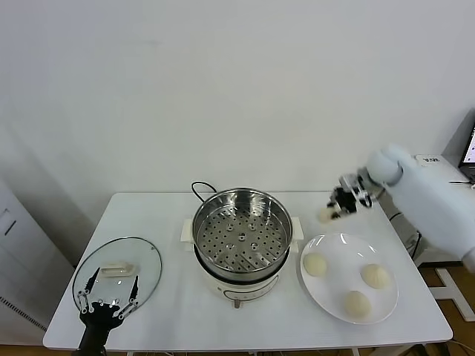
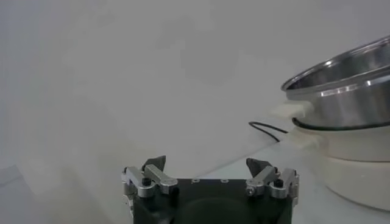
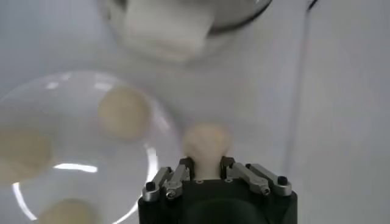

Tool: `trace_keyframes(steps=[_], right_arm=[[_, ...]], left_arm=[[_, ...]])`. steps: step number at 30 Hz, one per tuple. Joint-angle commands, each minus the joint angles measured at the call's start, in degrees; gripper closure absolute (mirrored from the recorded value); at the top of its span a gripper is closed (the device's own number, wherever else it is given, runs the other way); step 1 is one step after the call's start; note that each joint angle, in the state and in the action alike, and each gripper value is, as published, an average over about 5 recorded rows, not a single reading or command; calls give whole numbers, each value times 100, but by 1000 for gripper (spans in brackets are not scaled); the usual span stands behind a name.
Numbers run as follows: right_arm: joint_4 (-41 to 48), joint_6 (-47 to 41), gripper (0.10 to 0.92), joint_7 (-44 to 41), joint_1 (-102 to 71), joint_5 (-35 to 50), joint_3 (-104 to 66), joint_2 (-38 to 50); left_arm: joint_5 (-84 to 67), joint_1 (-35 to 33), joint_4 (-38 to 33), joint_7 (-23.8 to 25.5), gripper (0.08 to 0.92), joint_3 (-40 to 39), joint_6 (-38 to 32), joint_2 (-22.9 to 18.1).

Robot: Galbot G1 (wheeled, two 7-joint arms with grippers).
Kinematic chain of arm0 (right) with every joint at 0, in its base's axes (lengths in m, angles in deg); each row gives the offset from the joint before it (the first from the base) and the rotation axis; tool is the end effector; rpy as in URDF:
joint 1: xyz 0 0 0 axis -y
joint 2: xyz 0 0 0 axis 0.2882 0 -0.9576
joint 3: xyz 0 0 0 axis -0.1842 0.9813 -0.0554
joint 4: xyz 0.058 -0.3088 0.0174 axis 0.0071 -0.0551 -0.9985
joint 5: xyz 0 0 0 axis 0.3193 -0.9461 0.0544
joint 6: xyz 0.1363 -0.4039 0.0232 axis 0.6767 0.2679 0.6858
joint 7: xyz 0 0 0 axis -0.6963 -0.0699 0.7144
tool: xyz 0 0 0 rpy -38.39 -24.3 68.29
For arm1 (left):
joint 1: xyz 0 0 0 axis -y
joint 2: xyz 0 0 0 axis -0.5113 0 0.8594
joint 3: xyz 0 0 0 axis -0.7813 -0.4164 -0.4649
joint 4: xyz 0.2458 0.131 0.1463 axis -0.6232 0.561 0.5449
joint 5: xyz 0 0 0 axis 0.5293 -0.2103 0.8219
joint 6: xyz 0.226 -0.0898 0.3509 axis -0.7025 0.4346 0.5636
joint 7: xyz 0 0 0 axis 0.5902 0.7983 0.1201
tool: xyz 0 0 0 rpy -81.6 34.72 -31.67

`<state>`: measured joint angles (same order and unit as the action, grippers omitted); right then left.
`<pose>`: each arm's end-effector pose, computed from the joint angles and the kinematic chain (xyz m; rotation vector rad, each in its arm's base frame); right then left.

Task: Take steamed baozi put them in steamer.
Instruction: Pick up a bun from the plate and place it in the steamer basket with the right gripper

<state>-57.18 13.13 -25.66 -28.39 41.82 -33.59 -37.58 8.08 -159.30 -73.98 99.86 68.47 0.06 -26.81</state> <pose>0.6258 -0.0478 -0.0136 1.5508 -1.3761 1.7301 0.2102 0.1024 -0.3111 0.0096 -3.0548 -0.6882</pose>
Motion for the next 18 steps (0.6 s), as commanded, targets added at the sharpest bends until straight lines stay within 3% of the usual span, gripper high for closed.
trace_keyframes(steps=[1,11,18], right_arm=[[-350,673,722,10,2143,983,1908,-1045],[-754,2140,753,71,865,-1186,1627,-1924],[-350,2563,751,100,153,-1842,1209,-2154]], left_arm=[[-116,15,4,4,177,-7,1,165],[-318,-72,-20,7,177,5,-69,214],[-371,-156,22,5,177,34,-138,273]])
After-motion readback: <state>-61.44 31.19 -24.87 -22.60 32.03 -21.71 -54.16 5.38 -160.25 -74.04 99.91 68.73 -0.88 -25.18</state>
